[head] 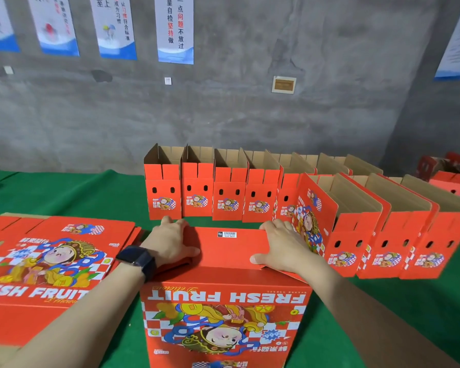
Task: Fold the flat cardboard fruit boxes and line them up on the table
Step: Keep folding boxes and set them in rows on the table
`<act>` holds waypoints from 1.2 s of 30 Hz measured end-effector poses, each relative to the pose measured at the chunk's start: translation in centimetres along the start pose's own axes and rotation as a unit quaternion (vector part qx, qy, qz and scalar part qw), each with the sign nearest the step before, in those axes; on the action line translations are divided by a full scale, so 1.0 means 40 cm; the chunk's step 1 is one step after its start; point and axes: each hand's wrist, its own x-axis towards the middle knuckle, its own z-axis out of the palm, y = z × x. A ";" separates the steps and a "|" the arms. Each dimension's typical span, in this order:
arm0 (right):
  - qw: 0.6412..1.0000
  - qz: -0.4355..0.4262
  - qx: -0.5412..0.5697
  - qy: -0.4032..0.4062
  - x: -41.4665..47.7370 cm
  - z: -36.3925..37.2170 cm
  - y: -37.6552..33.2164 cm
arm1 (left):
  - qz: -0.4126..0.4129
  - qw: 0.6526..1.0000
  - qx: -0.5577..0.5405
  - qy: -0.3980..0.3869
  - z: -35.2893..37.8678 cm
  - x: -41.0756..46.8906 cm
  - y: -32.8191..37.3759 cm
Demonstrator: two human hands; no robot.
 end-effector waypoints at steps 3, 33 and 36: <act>1.000 -0.003 0.016 -0.001 0.004 0.002 0.006 | -0.001 1.000 -0.005 0.001 0.002 0.004 -0.008; 0.720 0.098 0.669 -0.154 -0.096 0.081 0.153 | -0.136 0.822 -0.553 0.015 -0.007 0.010 -0.132; 0.723 0.091 0.669 -0.146 -0.088 0.099 0.170 | -0.140 0.793 -0.593 0.000 0.009 0.006 -0.140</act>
